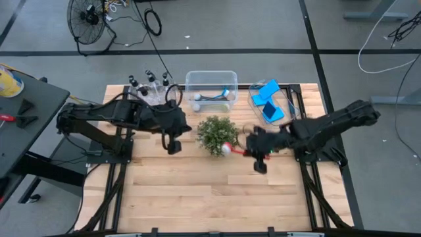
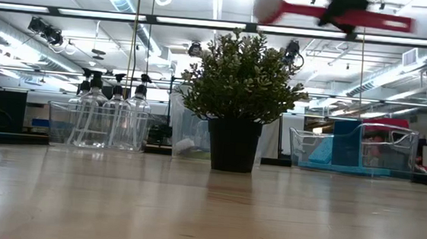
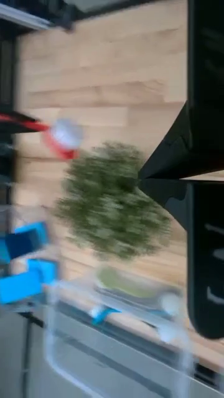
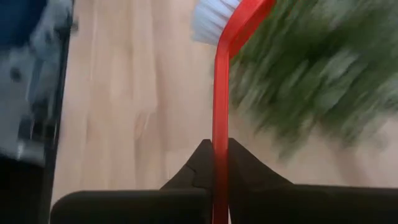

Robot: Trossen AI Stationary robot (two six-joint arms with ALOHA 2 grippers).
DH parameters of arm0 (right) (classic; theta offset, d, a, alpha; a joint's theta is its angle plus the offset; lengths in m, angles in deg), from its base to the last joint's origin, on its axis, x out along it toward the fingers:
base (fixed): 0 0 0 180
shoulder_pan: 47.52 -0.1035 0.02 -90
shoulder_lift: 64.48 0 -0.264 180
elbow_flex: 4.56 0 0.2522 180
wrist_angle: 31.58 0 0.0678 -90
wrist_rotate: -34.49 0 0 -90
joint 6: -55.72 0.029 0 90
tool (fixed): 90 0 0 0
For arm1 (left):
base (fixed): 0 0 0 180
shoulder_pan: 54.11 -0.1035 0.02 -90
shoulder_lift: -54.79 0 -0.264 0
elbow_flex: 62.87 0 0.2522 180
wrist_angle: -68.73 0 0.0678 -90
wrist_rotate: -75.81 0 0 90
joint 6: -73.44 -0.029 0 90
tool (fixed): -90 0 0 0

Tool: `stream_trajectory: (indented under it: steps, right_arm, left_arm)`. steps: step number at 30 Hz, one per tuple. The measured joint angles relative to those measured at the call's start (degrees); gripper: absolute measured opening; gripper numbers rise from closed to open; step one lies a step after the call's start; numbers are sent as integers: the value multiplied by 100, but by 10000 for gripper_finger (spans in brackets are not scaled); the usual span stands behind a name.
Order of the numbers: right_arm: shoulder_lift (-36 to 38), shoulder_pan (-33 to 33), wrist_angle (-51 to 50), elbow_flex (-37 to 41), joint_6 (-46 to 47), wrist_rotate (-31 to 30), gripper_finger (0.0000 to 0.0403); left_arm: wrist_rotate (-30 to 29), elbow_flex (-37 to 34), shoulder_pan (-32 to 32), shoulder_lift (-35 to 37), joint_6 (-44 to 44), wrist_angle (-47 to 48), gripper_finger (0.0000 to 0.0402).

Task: Pick & Place Kitchen Sink Supplies
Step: Put the orange dish brush into the white bin

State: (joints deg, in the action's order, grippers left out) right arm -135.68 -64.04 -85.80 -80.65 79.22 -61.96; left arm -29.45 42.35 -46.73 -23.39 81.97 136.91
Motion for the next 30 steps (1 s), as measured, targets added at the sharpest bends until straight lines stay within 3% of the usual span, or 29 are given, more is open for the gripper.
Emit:
stream_trajectory:
  steps: [15,30]
  right_arm:
    - [-9,2164,110,-1014,-1103,18,11]
    - [-355,3742,1008,-1047,-2348,805,11]
  left_arm:
    - [193,-1,-601,707,-282,320,3]
    - [397,-2,-1418,1566,-387,666,1]
